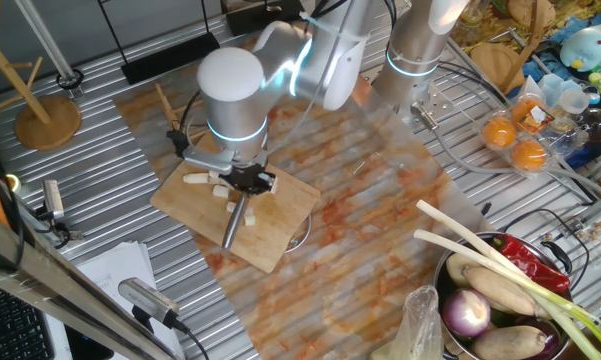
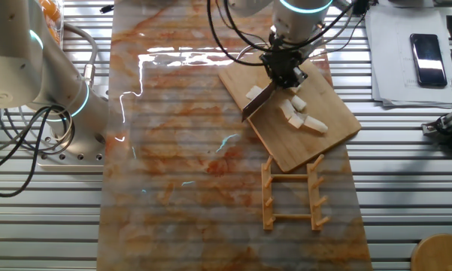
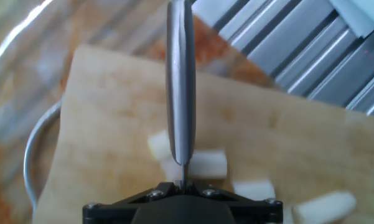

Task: Chop the scallions

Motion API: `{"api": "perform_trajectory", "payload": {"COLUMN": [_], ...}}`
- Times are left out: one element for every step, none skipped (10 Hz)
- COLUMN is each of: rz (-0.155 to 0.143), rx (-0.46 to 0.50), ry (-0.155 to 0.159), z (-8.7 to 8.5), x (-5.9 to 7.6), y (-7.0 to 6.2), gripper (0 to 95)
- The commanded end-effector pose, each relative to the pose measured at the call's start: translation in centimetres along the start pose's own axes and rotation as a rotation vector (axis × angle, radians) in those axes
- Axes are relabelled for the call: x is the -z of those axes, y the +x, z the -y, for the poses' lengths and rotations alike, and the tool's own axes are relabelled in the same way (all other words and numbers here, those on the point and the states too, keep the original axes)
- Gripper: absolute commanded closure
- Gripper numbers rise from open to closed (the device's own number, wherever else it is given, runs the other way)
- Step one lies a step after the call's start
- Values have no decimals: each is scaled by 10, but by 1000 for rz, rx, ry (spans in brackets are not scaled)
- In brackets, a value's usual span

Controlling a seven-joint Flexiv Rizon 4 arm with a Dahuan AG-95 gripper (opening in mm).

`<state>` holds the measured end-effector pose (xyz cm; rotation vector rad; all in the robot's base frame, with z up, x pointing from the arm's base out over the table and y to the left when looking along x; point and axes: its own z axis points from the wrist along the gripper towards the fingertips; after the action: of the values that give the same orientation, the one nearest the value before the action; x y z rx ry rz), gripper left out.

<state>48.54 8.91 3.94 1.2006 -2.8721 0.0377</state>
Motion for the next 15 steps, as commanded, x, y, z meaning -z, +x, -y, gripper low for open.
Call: {"api": "perform_trajectory", "payload": {"rz": [18,20,26,45,52,58,58,56,58,67,68,67,66,62,60], "rx": [-6,-16,-27,-33,-36,-39,-45,-51,-55,-63,-69,-69,-69,-69,-80], "ry": [-9,-15,-17,-24,-26,-31,-33,-34,-36,-41,-40,-40,-39,-36,-35], "z": [2,1,-1,-5,-7,-9,-11,-13,-15,-17,-18,-18,-18,-18,-18], "x": [1,11,28,46,54,61,67,75,81,84,86,88,89,90,91], "y": [-5,-7,-12,-18,-20,-23,-26,-30,-33,-35,-37,-40,-40,-43,-46], "gripper": [950,950,950,950,950,950,950,950,950,950,950,950,950,950,950]}}
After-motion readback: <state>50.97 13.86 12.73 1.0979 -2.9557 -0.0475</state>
